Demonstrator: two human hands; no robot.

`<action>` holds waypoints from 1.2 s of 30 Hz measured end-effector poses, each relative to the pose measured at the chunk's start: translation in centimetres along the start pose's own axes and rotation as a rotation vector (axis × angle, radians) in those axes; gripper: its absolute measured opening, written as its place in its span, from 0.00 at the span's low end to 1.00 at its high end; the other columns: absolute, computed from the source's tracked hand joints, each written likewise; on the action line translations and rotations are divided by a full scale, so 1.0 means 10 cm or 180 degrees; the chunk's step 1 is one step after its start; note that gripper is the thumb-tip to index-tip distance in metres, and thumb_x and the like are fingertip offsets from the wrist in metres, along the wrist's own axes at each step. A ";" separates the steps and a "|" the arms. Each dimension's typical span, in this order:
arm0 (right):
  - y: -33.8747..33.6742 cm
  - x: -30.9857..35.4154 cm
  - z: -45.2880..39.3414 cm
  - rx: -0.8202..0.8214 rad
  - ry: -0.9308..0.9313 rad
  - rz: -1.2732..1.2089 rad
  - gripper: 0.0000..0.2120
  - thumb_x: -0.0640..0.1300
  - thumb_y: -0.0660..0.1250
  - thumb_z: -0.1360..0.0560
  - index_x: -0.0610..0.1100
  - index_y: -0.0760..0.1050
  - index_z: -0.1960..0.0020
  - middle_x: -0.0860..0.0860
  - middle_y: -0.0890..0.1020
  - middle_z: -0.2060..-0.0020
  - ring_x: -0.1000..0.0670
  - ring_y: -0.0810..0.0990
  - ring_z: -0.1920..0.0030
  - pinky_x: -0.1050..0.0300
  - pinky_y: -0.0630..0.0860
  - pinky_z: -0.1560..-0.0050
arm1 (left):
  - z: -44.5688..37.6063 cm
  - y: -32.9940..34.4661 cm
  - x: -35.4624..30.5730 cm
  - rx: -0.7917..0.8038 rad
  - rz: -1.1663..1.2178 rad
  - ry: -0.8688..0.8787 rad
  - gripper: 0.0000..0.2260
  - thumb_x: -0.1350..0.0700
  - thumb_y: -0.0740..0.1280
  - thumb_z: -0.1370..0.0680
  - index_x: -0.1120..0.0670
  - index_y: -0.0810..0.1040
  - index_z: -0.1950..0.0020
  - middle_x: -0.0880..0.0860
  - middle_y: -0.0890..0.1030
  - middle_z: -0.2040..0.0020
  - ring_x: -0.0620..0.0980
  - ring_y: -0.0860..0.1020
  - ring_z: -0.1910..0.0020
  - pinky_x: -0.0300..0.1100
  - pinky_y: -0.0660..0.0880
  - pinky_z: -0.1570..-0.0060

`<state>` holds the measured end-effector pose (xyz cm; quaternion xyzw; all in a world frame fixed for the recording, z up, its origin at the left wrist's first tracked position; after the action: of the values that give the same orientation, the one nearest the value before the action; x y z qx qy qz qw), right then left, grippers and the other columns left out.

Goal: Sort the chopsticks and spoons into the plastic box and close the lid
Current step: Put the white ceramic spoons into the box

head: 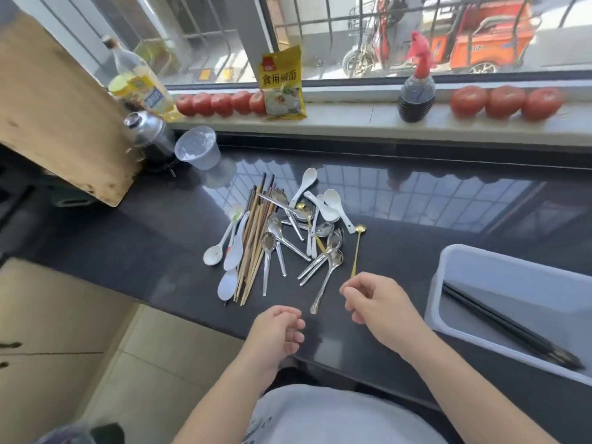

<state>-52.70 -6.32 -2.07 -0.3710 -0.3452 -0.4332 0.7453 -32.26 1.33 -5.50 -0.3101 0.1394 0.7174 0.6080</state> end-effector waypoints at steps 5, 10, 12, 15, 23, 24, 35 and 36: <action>0.62 -0.01 -0.32 -0.0034 0.0410 0.0120 0.08 0.42 0.64 0.21 0.45 0.81 0.55 0.52 0.83 0.68 0.57 0.77 0.72 0.66 0.72 0.70 | -0.57 -0.63 -0.16 0.0138 -0.0100 0.0075 0.08 0.65 0.61 0.19 0.59 0.79 0.47 0.56 0.82 0.59 0.50 0.77 0.67 0.42 0.73 0.63; 1.38 0.13 -0.70 -0.0263 0.0797 0.0028 0.08 0.43 0.64 0.20 0.44 0.81 0.55 0.53 0.82 0.67 0.56 0.76 0.71 0.63 0.74 0.67 | -1.32 -1.28 -0.47 0.0318 -0.1907 0.0717 0.08 0.55 0.61 0.20 0.47 0.78 0.54 0.47 0.82 0.59 0.47 0.79 0.62 0.43 0.73 0.60; 1.68 0.20 -0.77 -0.0261 0.0892 0.0067 0.08 0.45 0.64 0.20 0.46 0.81 0.54 0.53 0.83 0.65 0.56 0.77 0.70 0.62 0.75 0.66 | -1.49 -1.55 -0.61 0.0300 -0.2576 0.0958 0.07 0.52 0.61 0.21 0.46 0.76 0.56 0.44 0.82 0.57 0.48 0.80 0.56 0.45 0.75 0.56; 2.01 0.19 -0.79 -0.0242 0.1112 0.0150 0.08 0.47 0.64 0.20 0.48 0.81 0.54 0.53 0.84 0.64 0.57 0.79 0.68 0.58 0.80 0.61 | -1.70 -1.88 -0.70 0.0372 -0.3116 0.0962 0.06 0.50 0.60 0.20 0.47 0.75 0.54 0.46 0.82 0.55 0.51 0.79 0.53 0.47 0.76 0.53; 2.28 0.27 -1.32 -0.0394 0.1462 0.0263 0.07 0.49 0.63 0.21 0.47 0.77 0.52 0.48 0.83 0.64 0.49 0.81 0.69 0.47 0.84 0.56 | -1.84 -1.98 -0.88 0.0581 -0.3006 0.1037 0.07 0.53 0.59 0.20 0.49 0.76 0.54 0.47 0.82 0.55 0.49 0.80 0.55 0.48 0.78 0.52; 2.29 0.32 -1.45 -0.0466 0.1452 0.0397 0.09 0.52 0.63 0.22 0.47 0.76 0.52 0.48 0.84 0.63 0.47 0.83 0.67 0.46 0.85 0.55 | -1.81 -1.99 -0.89 0.0575 -0.2917 0.1001 0.07 0.53 0.60 0.20 0.49 0.76 0.54 0.47 0.82 0.56 0.49 0.80 0.56 0.48 0.77 0.53; 2.83 0.78 -2.05 -0.0174 0.0509 0.1988 0.14 0.54 0.56 0.17 0.44 0.71 0.45 0.43 0.81 0.50 0.38 0.79 0.49 0.49 0.72 0.55 | -1.99 -2.15 -0.98 0.0531 -0.3443 0.2263 0.21 0.53 0.63 0.18 0.47 0.69 0.25 0.50 0.69 0.26 0.53 0.68 0.29 0.47 0.68 0.30; 2.83 0.74 -2.03 -0.0046 0.0488 0.1916 0.16 0.56 0.55 0.17 0.45 0.72 0.44 0.44 0.81 0.50 0.40 0.79 0.50 0.48 0.74 0.54 | -2.01 -2.06 -0.94 0.0629 -0.3795 0.2559 0.24 0.51 0.63 0.18 0.47 0.65 0.22 0.52 0.64 0.22 0.55 0.63 0.24 0.49 0.64 0.26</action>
<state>-20.34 -16.64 -12.92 -0.4281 -0.1596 -0.2223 0.8613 -6.34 -13.13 -11.53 -0.5168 0.2235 0.0785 0.8227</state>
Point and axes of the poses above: each hand's wrist, its own z-axis away from the middle knuckle, its own y-axis out of the palm, x = y × z, the point moved 9 cm from there along -z, towards the middle knuckle
